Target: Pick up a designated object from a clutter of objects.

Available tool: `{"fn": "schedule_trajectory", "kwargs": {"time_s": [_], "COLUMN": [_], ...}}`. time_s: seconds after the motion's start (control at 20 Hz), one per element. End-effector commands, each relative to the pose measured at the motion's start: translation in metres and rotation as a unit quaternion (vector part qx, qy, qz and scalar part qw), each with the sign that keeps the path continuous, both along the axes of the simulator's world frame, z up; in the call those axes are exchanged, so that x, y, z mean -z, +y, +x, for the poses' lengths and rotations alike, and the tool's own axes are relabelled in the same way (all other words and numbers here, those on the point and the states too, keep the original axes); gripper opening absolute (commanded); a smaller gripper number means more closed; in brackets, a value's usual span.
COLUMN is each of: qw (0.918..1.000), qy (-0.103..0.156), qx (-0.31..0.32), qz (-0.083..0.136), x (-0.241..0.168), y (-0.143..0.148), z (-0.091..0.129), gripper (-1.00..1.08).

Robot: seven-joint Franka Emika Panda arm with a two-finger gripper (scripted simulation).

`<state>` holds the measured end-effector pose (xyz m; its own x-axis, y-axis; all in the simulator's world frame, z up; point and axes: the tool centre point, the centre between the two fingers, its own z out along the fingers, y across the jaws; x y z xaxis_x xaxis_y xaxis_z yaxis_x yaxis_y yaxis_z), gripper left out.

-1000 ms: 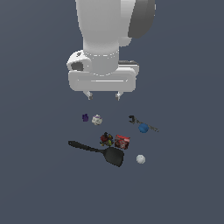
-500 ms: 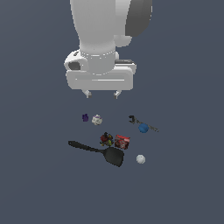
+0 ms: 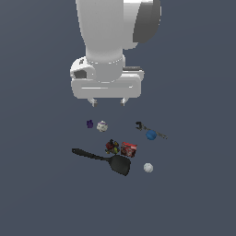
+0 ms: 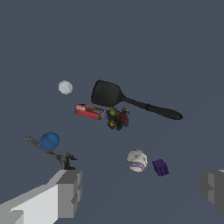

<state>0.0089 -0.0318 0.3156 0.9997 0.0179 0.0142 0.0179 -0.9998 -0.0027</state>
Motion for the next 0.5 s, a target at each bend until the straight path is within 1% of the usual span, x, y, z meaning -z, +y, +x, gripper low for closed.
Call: {"fn": "schedule_trajectory", "kwargs": {"time_s": [0.0,0.25,0.45], "qw": [0.9998,0.9975,0.9919], "qy": [0.001,0.003,0.005], "qx": [-0.018,-0.070,-0.126], "qz": [-0.002,-0.008,-0.013], "x": [0.006,0.022,0.039], "y": [0.002,0.006,0.012], "z": [0.003,0.010,0.017], "gripper": [1.00,1.00,1.00]}}
